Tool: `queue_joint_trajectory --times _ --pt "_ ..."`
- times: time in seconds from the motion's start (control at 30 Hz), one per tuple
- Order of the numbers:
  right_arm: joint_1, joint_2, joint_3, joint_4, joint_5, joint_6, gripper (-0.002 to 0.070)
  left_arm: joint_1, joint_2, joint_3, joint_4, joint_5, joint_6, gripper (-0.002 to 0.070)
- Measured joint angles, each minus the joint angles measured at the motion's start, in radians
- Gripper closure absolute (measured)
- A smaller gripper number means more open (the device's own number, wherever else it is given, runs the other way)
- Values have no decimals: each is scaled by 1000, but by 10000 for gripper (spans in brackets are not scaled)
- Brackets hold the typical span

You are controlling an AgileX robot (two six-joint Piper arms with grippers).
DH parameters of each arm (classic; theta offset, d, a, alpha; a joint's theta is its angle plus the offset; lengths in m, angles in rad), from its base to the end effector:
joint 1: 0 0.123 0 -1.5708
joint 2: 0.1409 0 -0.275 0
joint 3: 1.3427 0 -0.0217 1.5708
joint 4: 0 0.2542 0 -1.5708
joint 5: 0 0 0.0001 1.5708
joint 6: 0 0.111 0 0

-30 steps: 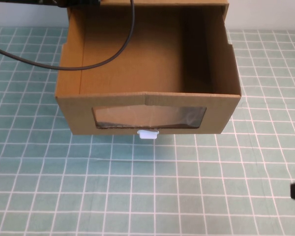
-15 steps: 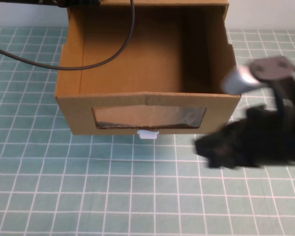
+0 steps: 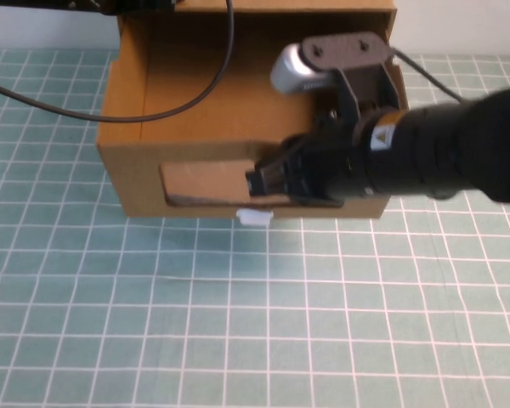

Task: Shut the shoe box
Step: Close the shoe box with your right arm

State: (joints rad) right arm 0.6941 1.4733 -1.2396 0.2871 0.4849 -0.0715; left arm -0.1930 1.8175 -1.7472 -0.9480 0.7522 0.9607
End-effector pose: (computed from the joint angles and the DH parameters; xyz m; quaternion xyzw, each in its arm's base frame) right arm 0.2646 0.2393 0.3186 -0.2529 0.8495 0.2483 0.3907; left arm 0.4195 -0.1448 0.3607 0.2942 0.7788 -0.2545 0.4921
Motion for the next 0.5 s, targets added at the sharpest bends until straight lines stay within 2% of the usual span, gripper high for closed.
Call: queue_joint_trajectory --times 0.4,0.5 --pt "-75 96 -149 -5 -59 0 687 0 0 0 0 0 -4 680" --pt "-109 135 -211 2 -16 0 687 0 0 0 -2 0 -5 680"
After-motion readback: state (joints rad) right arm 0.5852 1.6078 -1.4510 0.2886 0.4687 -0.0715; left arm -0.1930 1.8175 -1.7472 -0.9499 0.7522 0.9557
